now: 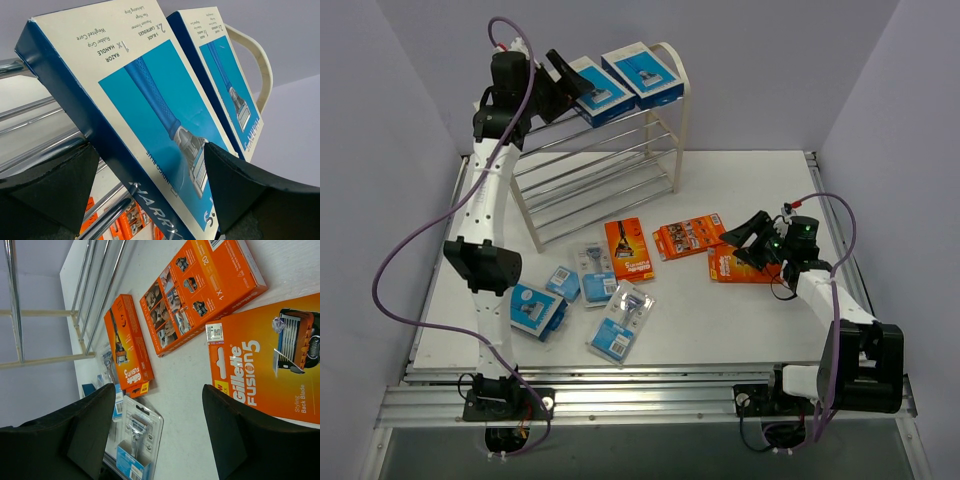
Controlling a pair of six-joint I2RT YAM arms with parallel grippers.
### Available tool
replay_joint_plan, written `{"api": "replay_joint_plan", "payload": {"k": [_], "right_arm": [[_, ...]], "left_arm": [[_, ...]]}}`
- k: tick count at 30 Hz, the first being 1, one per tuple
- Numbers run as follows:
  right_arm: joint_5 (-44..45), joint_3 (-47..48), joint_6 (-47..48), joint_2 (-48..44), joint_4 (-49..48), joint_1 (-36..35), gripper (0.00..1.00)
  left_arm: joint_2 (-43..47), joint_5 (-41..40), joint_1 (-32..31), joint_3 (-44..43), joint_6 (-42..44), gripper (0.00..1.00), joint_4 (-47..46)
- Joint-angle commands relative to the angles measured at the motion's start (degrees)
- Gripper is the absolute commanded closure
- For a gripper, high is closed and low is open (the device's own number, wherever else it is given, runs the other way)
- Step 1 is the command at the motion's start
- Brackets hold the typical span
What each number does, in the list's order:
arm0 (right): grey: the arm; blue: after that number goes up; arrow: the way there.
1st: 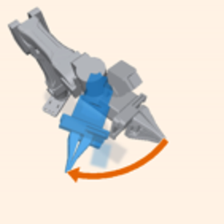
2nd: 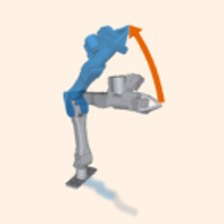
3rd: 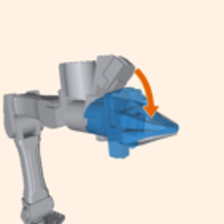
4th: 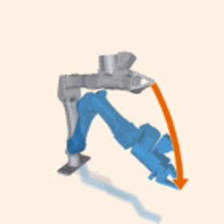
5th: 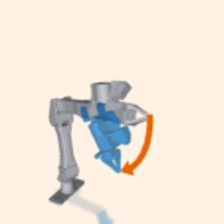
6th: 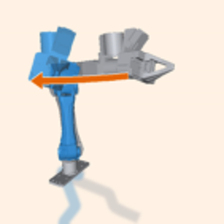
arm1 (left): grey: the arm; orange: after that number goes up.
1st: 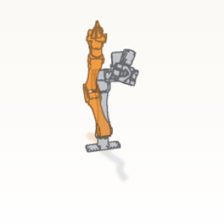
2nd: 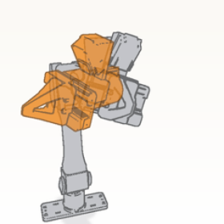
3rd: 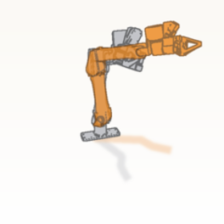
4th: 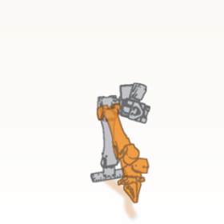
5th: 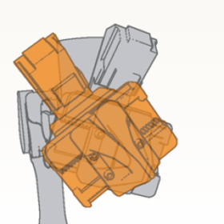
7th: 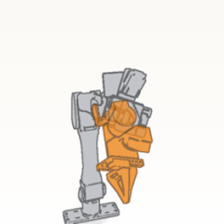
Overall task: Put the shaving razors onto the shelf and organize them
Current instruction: Place the shaving razor onto shelf
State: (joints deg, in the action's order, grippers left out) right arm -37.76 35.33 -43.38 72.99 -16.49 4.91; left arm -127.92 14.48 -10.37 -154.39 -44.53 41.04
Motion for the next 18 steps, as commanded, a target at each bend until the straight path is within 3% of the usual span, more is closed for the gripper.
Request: {"api": "replay_joint_plan", "payload": {"k": [1, 18], "right_arm": [[-1.53, 0.18, 1.1, 0.4, -2.05, 0.54, 0.35], [-1.88, 0.18, 1.36, 1.1, -2.14, 1.07, 0.35]], "left_arm": [[-1.89, 0.37, -0.26, -2.58, -0.11, 0.06, -3.77], [-3.39, 3.27, -0.7, -1.97, -2.14, 0.06, -8.78]]}}
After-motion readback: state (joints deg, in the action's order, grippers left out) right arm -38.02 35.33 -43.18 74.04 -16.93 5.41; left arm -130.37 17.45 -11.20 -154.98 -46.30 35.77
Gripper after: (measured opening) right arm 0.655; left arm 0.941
